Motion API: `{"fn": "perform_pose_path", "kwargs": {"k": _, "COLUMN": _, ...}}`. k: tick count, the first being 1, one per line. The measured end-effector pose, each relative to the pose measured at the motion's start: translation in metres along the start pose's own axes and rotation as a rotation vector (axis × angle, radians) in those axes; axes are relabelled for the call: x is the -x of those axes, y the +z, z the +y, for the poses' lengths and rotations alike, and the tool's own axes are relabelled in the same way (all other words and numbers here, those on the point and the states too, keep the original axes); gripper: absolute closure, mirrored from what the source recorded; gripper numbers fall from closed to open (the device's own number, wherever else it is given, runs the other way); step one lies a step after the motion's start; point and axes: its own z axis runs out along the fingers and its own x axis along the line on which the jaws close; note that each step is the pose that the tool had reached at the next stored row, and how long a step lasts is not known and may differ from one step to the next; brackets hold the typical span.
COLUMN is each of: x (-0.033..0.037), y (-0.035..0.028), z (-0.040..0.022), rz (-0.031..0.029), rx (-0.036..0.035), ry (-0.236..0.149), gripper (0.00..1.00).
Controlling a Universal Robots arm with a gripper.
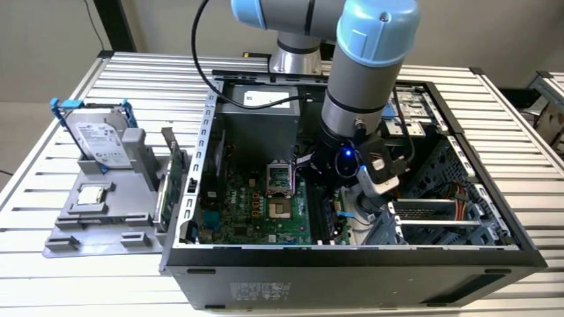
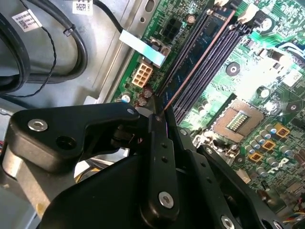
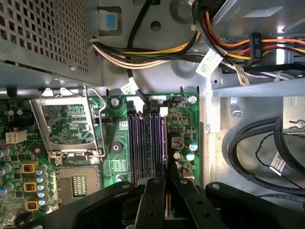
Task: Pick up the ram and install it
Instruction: 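Insert the ram into the slot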
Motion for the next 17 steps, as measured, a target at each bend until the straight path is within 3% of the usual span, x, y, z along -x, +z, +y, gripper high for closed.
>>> {"fn": "perform_pose_path", "kwargs": {"k": 7, "x": -0.0002, "y": 0.0029, "z": 0.0004, "rz": -0.0013, "rx": -0.0016, "ry": 0.001, "gripper": 1.00}}
{"fn": "perform_pose_path", "kwargs": {"k": 13, "x": -0.0002, "y": 0.0032, "z": 0.0006, "rz": 0.0017, "rx": -0.0007, "ry": 0.001, "gripper": 1.00}}
{"fn": "perform_pose_path", "kwargs": {"k": 14, "x": -0.0002, "y": 0.0045, "z": 0.0012, "rz": 0.0018, "rx": 0.0031, "ry": 0.001, "gripper": 0.00}}
{"fn": "perform_pose_path", "kwargs": {"k": 17, "x": -0.0002, "y": 0.0032, "z": 0.0005, "rz": 0.0037, "rx": -0.0012, "ry": 0.001, "gripper": 0.00}}
